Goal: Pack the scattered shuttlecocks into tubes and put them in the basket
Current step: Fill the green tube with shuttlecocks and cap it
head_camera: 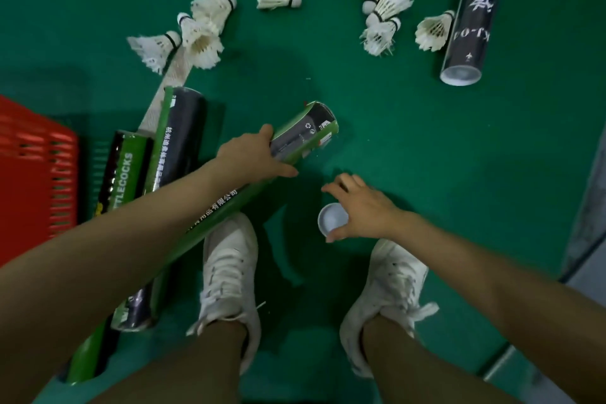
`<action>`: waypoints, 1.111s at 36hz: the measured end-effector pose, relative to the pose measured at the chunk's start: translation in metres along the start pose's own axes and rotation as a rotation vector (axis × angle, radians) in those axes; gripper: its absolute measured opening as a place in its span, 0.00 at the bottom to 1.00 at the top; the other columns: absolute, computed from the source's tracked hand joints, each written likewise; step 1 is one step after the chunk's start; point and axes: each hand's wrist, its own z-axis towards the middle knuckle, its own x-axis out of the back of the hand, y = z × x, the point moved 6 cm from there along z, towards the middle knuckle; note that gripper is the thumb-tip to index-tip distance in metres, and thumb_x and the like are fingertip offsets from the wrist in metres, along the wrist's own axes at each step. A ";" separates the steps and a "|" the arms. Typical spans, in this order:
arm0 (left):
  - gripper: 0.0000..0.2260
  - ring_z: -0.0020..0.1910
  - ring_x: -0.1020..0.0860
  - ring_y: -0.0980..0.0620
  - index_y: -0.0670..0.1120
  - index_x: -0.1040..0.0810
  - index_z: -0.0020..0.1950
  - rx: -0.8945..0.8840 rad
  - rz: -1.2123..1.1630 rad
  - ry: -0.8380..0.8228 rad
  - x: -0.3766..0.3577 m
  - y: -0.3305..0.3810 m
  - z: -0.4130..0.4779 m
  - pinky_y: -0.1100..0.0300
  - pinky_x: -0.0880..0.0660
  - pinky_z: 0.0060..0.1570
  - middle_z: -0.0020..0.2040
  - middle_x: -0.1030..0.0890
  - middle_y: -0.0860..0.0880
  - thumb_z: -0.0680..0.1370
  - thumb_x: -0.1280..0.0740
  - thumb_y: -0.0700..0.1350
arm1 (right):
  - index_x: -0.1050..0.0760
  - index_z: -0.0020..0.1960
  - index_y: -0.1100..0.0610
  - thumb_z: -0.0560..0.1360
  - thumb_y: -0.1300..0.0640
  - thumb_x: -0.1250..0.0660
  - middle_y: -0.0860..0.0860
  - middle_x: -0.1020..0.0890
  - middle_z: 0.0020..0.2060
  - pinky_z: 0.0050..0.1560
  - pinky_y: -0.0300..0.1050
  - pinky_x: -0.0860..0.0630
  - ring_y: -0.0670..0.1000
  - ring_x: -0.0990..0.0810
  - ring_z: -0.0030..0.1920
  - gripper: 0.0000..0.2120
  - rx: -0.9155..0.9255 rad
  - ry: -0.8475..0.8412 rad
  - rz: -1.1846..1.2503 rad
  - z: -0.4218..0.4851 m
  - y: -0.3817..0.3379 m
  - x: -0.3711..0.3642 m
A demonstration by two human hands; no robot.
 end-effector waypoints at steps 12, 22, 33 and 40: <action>0.31 0.44 0.25 0.42 0.48 0.38 0.51 0.027 -0.050 0.037 -0.004 -0.011 -0.010 0.53 0.30 0.42 0.45 0.25 0.45 0.66 0.28 0.68 | 0.44 0.75 0.60 0.71 0.56 0.30 0.59 0.35 0.68 0.66 0.49 0.34 0.59 0.35 0.67 0.38 -0.198 0.366 0.343 0.007 0.024 0.017; 0.30 0.45 0.24 0.42 0.51 0.39 0.54 -0.108 0.061 0.093 -0.013 0.030 -0.045 0.54 0.31 0.42 0.47 0.28 0.47 0.67 0.31 0.69 | 0.28 0.52 0.49 0.67 0.48 0.40 0.50 0.22 0.52 0.52 0.47 0.31 0.50 0.25 0.51 0.15 -0.284 0.540 1.462 0.023 0.031 0.071; 0.31 0.46 0.21 0.42 0.48 0.37 0.57 -0.154 0.083 0.214 -0.016 0.038 -0.063 0.52 0.24 0.46 0.51 0.22 0.46 0.68 0.34 0.70 | 0.26 0.60 0.38 0.75 0.34 0.50 0.45 0.22 0.62 0.66 0.48 0.31 0.47 0.25 0.63 0.21 -0.156 0.515 1.240 0.005 0.014 0.067; 0.30 0.43 0.22 0.45 0.48 0.36 0.56 -0.159 0.114 0.289 -0.009 0.032 -0.066 0.57 0.32 0.40 0.49 0.22 0.47 0.69 0.35 0.70 | 0.29 0.66 0.44 0.78 0.45 0.38 0.42 0.24 0.59 0.57 0.31 0.32 0.40 0.26 0.58 0.17 -0.059 0.503 1.029 0.001 0.001 0.081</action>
